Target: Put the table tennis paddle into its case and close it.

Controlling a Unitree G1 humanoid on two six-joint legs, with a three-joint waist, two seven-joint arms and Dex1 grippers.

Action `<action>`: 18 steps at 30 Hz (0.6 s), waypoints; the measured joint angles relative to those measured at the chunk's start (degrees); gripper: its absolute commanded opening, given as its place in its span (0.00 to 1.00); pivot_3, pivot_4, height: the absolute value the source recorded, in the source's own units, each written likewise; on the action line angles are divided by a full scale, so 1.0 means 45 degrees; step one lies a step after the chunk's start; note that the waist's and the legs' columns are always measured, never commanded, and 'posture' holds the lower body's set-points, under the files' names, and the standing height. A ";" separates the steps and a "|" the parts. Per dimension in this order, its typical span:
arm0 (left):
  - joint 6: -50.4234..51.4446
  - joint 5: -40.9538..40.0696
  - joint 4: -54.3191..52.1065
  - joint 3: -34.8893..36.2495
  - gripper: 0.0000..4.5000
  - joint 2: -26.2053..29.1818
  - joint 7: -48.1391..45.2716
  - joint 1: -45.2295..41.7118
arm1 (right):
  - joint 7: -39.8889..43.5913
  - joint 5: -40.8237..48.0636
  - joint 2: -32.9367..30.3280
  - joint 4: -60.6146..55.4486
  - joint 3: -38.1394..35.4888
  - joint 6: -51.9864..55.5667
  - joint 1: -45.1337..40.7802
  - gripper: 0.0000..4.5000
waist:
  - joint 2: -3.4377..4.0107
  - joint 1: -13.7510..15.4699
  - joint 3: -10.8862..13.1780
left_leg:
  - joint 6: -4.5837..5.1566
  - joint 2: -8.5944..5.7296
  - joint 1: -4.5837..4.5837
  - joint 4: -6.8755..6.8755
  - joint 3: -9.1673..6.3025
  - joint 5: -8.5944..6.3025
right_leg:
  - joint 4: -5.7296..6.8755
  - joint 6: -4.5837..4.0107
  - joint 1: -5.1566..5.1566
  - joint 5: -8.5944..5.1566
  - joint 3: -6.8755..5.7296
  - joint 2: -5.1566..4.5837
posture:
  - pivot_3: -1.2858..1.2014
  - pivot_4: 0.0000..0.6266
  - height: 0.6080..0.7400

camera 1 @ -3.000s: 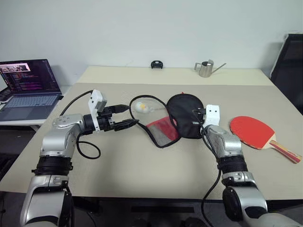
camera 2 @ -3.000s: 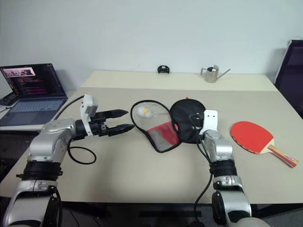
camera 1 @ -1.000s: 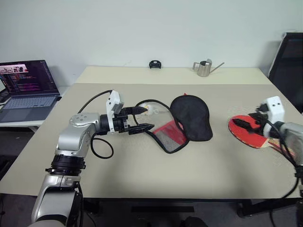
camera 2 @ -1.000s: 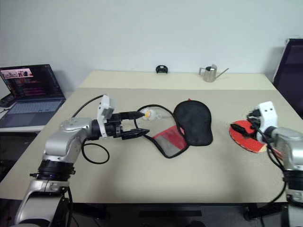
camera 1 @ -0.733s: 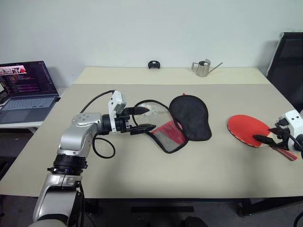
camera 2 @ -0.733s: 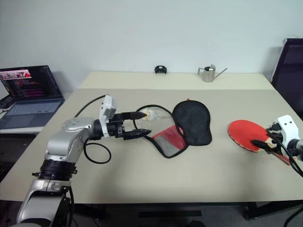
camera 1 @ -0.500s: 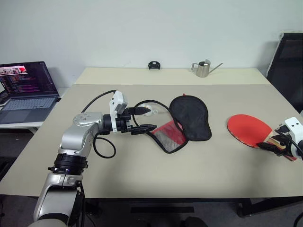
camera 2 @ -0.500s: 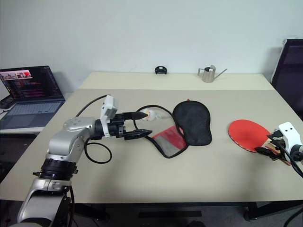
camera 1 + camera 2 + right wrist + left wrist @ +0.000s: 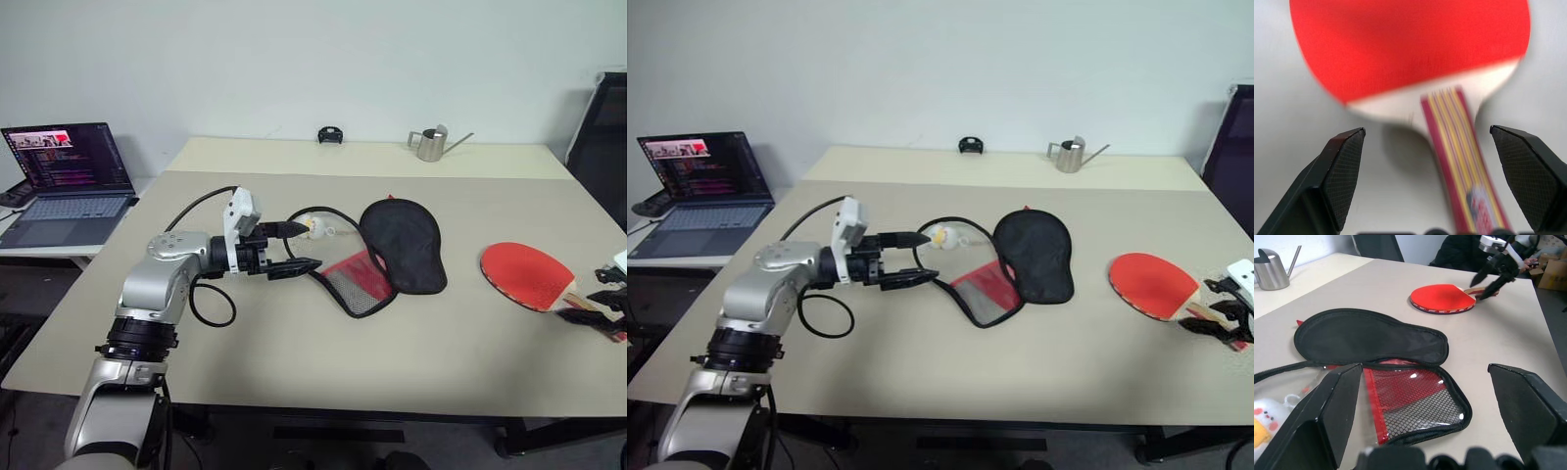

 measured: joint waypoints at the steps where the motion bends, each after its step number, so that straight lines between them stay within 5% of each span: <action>1: 0.0000 0.0000 0.0000 0.0000 1.00 -0.0003 0.0000 0.0000 | 0.0064 -0.0058 -0.0002 0.0096 0.0005 -0.0028 -0.0003 0.99 | 0.0000 -0.0009 0.0000 | 0.0000 0.0002 0.0006 0.0000 0.0001 0.0000 | 0.0005 0.0000 0.0000 0.0000 0.0002 0.0000 | 0.52 0.24 1.00; 18: -0.0012 0.0032 0.0014 -0.0020 1.00 -0.0087 -0.0010 -0.0069 | -0.1607 -0.0732 0.0878 0.1246 -0.0067 -0.1191 -0.0552 0.96 | -0.0048 -0.0348 0.0023 | -0.0002 0.0021 0.0080 -0.0002 0.0015 0.0001 | 0.0014 0.0000 0.0053 0.0000 0.0021 0.0016 | 0.52 0.24 1.00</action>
